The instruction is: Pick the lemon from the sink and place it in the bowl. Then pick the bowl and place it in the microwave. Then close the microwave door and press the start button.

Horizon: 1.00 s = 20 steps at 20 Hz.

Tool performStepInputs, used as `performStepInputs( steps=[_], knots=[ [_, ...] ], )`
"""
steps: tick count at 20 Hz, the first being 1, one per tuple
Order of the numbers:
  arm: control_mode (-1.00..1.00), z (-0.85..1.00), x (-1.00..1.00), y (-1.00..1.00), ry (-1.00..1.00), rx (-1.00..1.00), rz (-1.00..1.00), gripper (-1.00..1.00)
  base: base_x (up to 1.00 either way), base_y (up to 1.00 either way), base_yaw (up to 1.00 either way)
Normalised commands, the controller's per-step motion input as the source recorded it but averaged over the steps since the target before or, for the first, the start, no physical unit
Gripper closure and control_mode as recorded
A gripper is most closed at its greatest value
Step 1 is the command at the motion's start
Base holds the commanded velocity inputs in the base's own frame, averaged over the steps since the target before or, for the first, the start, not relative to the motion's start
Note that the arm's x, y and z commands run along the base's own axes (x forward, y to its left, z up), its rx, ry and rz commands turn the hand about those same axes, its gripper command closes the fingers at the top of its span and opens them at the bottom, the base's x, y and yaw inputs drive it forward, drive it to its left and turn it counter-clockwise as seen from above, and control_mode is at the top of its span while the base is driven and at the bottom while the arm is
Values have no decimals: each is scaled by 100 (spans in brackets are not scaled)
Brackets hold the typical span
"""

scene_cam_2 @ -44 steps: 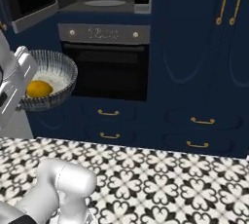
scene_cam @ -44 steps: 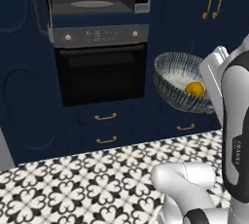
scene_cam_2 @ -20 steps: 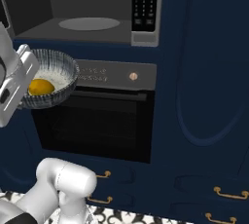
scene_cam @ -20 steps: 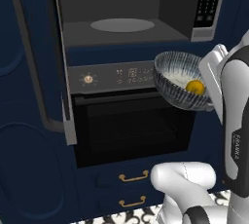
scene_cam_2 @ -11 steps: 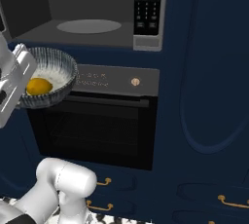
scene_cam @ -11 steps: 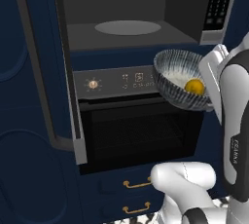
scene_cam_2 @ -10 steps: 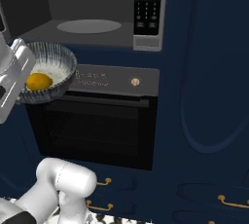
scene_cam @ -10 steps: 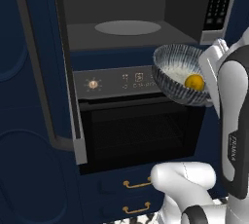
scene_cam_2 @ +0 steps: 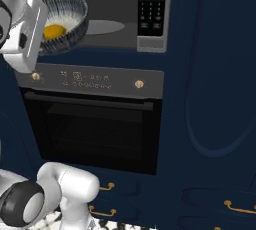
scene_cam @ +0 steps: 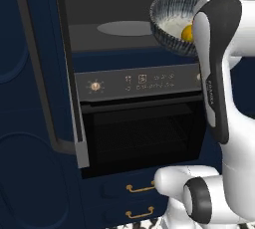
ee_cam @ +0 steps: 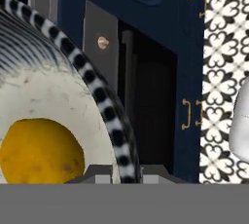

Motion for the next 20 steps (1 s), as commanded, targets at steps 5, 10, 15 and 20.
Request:
performStepInputs(
  steps=[5,10,15,20],
  knots=[
    [-100,-21,100,-5,12,-4,-1,100,0,0,0],
    [-100,-3,100,0,-3,-16,0,100,0,0,0],
    [-100,-6,100,0,-13,-24,7,100,0,0,0],
    [-100,-8,100,0,-8,-16,10,100,0,0,0]
  ],
)
